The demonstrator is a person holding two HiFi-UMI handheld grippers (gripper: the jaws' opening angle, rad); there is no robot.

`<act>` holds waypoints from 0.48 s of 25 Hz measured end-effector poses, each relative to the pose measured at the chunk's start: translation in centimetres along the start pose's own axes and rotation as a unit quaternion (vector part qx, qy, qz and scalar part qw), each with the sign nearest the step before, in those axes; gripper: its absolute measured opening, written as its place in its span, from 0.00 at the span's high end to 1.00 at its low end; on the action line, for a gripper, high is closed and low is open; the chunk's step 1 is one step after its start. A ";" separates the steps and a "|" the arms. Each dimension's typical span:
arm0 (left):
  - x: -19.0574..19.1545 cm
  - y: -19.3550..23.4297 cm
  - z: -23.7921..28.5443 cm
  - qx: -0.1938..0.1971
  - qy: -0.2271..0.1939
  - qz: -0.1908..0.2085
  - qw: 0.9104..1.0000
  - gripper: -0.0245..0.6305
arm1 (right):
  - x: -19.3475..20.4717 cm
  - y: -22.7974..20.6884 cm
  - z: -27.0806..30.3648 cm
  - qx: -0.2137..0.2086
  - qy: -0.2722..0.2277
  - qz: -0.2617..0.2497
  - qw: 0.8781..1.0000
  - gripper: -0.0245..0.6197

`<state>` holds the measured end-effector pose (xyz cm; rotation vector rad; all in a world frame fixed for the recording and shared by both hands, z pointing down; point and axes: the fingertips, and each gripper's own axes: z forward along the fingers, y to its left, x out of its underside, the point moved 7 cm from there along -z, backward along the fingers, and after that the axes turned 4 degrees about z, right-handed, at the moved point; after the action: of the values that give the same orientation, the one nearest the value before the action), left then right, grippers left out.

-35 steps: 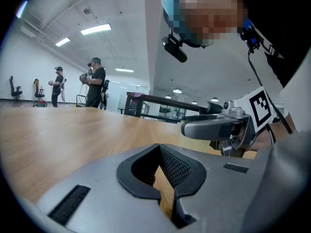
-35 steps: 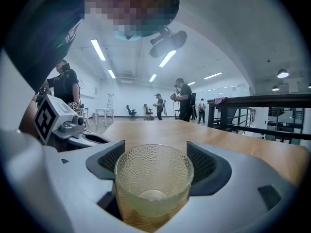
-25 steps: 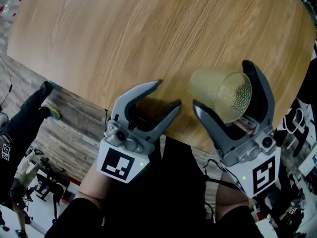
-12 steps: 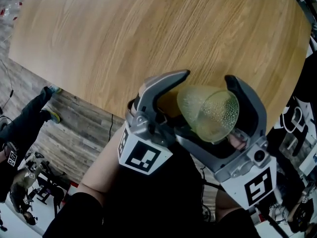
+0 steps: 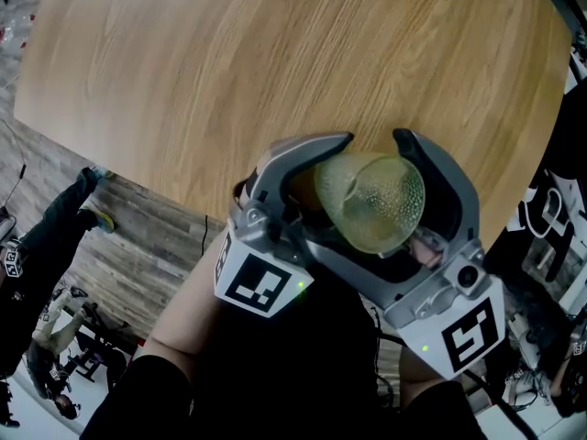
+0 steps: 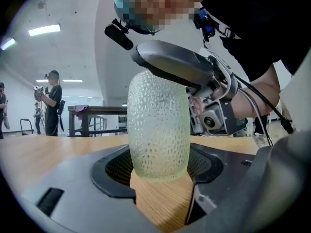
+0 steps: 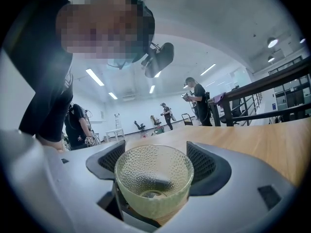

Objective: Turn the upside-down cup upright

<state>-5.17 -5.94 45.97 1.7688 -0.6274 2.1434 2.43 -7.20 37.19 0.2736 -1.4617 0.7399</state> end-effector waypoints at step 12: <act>-0.5 0.4 0.0 -0.005 0.050 0.035 0.998 0.49 | -0.2 -2.1 -1.8 0.057 -0.027 0.027 0.998 0.34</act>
<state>-5.27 -6.27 45.47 1.6470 -0.6819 2.2550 5.15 -7.81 37.31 0.3460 -1.4854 0.8674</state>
